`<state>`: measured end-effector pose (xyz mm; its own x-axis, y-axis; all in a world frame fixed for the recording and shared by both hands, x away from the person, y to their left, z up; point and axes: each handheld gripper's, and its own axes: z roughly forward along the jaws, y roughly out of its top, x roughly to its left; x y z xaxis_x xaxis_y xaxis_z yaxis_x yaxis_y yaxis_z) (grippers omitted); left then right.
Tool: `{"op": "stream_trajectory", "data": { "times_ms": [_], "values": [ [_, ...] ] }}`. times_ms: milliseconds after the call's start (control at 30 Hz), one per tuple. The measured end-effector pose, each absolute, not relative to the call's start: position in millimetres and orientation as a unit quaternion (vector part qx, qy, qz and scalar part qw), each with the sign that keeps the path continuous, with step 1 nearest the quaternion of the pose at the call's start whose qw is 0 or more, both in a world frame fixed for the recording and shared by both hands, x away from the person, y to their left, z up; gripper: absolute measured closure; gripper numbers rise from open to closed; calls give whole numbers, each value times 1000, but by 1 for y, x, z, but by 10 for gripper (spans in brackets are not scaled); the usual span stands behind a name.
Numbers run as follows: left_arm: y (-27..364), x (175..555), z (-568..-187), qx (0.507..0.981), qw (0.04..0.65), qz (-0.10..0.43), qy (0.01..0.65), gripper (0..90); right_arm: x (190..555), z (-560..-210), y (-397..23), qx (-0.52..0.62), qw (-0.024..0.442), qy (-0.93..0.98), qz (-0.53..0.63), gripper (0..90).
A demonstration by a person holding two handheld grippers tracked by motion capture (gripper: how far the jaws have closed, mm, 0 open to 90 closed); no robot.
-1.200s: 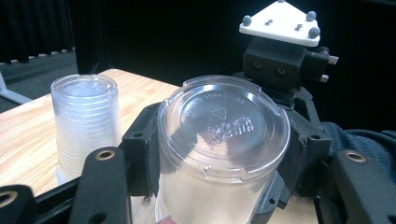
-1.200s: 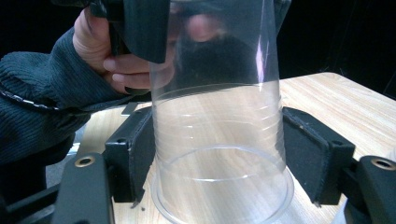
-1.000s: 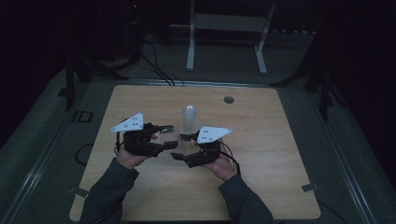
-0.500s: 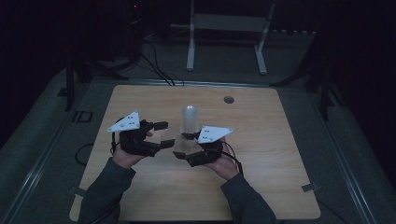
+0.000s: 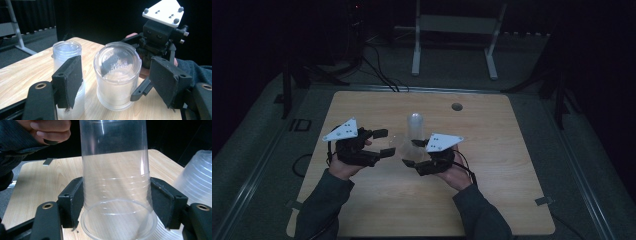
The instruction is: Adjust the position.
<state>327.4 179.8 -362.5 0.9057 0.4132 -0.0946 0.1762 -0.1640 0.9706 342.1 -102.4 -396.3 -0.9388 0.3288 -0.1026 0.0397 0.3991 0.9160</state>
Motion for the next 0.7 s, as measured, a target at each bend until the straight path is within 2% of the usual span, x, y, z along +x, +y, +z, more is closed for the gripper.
{"op": "stream_trajectory", "data": {
  "times_ms": [700],
  "values": [
    [179, 326, -363, 777, 582, 123, 208, 275, 343, -384, -112, 108, 167, 845, 496, 313]
  ]
}}
